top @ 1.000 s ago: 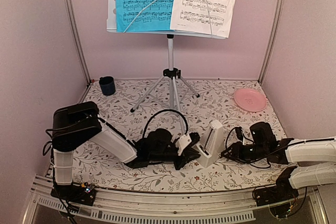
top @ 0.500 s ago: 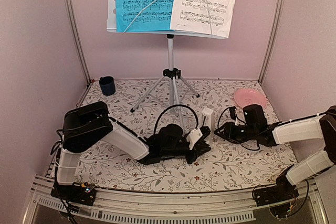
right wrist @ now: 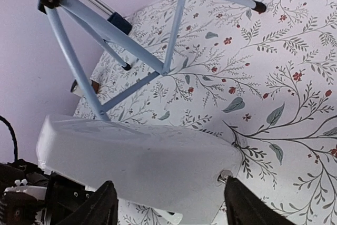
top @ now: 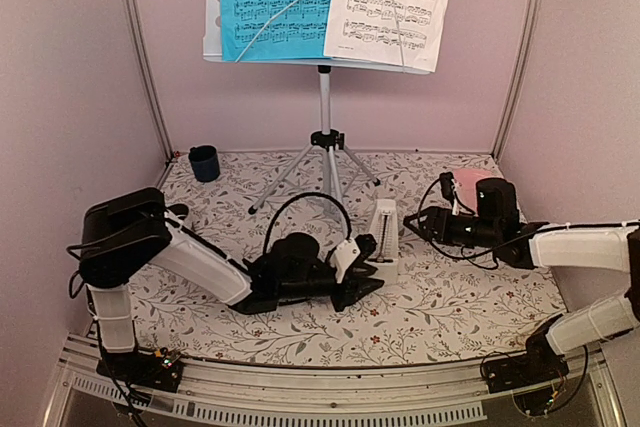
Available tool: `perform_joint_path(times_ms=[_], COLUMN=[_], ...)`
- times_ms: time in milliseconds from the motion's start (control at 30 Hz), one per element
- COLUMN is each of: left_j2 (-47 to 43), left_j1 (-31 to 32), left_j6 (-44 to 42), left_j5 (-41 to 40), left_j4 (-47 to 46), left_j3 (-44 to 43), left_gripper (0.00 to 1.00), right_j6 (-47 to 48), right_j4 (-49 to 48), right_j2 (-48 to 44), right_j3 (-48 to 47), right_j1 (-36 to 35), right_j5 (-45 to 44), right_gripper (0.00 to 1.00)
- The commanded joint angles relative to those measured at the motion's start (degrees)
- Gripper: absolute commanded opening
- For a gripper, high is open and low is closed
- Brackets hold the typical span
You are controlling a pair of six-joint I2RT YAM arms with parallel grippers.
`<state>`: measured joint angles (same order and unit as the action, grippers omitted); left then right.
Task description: Set up the instrument practice props
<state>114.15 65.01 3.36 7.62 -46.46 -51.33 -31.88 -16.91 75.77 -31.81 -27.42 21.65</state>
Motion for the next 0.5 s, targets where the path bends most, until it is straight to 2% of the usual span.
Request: perform_joint_path(times_ms=[0, 133, 200, 467], left_j2=[-8.08, -10.75, -11.47, -13.93], left_j1=[-1.51, -3.90, -4.76, -6.39], left_j6=[0.55, 1.64, 1.59, 2.01], left_j5=[-1.21, -1.09, -1.12, -1.60], left_j4=[-4.26, -5.39, -6.01, -7.42], left_j3=[5.42, 8.94, 9.75, 11.91], left_gripper=[0.37, 0.39, 0.40, 0.44], right_j6=[0.32, 0.45, 1.16, 3.14], right_j4=[2.88, 5.63, 6.17, 11.05], right_j2=[-9.84, -13.02, -11.41, 0.28], right_j3=[4.17, 2.59, 0.44, -8.68], right_j1=[-0.71, -5.45, -7.90, -13.98], right_j5=[0.09, -4.33, -6.75, -15.57], right_gripper=[0.78, 0.95, 0.99, 0.97])
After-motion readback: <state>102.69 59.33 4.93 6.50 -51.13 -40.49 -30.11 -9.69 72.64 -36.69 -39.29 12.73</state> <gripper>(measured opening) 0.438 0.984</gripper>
